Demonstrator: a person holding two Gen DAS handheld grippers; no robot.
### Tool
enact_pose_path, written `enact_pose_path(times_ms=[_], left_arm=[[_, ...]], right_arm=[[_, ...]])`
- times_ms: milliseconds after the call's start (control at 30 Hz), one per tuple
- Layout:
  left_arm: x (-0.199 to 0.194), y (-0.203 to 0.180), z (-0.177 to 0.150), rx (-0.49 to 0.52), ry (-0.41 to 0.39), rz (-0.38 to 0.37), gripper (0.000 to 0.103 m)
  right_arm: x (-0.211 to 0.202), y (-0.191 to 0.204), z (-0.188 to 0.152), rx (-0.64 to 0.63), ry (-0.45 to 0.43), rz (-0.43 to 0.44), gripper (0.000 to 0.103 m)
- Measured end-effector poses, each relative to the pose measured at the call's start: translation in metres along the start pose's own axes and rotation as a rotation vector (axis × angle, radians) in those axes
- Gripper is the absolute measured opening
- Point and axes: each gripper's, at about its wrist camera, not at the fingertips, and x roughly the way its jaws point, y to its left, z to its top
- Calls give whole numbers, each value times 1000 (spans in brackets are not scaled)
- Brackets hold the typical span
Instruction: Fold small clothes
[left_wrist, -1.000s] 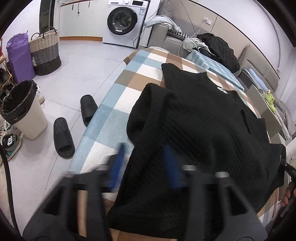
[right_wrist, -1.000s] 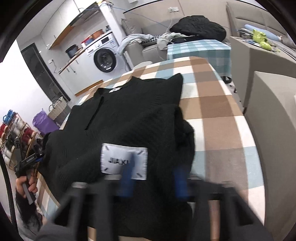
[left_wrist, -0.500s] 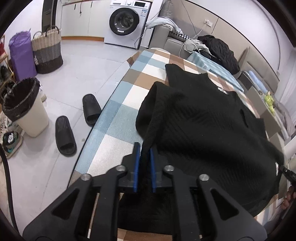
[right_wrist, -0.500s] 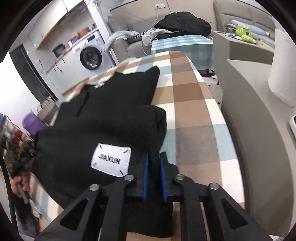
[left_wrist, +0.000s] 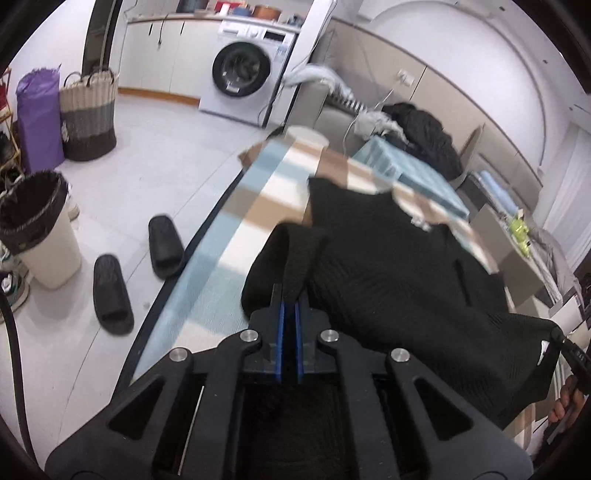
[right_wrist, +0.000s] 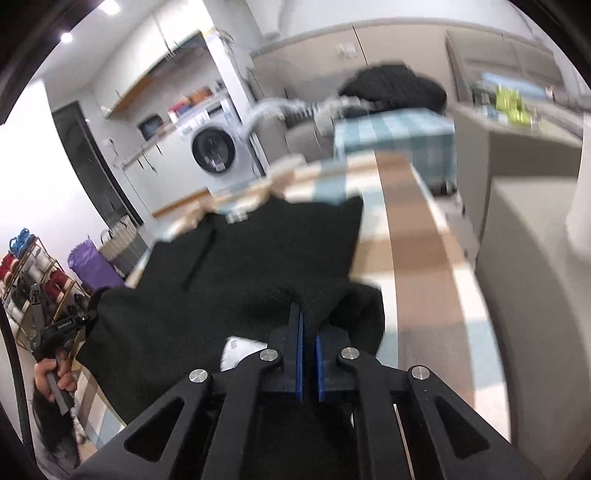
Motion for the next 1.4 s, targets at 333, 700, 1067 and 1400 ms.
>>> enact_pose_path(times_ms=[333, 700, 1067, 1400], left_arm=[[53, -18, 46, 15, 22, 42, 3], [44, 20, 2, -86, 96, 72, 47], [19, 35, -28, -107, 129, 62, 51], [9, 22, -42, -42, 173, 59, 63]], right_arm=[[69, -9, 40, 60, 77, -189, 12], [28, -52, -12, 262, 157, -53, 56], [20, -61, -54, 351, 208, 36, 58], [-4, -39, -54, 270, 141, 119, 58]])
